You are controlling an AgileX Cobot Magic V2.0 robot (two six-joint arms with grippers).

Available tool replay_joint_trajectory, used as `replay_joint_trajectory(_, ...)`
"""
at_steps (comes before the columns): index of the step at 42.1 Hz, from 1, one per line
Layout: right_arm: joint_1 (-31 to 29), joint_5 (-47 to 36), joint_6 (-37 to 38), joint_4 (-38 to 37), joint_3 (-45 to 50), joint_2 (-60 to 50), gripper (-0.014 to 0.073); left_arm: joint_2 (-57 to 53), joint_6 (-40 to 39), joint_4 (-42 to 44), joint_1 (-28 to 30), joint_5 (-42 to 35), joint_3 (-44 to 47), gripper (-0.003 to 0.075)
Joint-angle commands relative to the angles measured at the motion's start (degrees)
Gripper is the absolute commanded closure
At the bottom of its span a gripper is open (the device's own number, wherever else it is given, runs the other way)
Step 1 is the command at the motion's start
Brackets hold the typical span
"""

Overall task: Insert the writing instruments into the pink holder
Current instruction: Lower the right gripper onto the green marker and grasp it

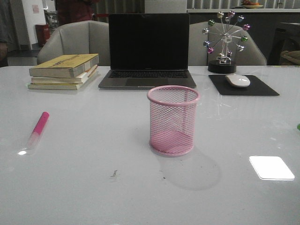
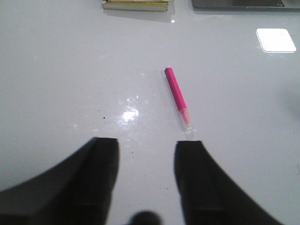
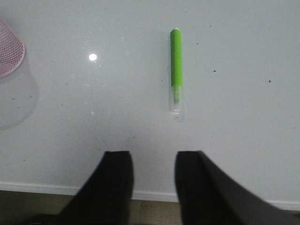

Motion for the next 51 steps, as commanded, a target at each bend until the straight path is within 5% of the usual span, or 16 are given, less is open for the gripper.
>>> replay_joint_trajectory(1,-0.3,-3.0,0.0,0.0,-2.1,0.2,0.0032,0.2,-0.5,-0.4,-0.5,-4.2,-1.6,0.0146)
replay_joint_trajectory(8,-0.6,-3.0,0.1,-0.3,-2.1,1.2,0.0018,0.2,0.2,-1.6,-2.4,-4.5,-1.6,0.0174)
replay_joint_trajectory(25,-5.8,-2.6,0.4,1.0,-9.5,21.3,0.002,0.2,0.6,0.2,-19.3,-2.8,-1.6,0.0214)
replay_joint_trajectory(51,-5.7,-2.7,-4.9,2.8,-32.3,57.9,0.0021,0.2,0.6,0.2,-20.6,-2.7,-1.6,0.0214)
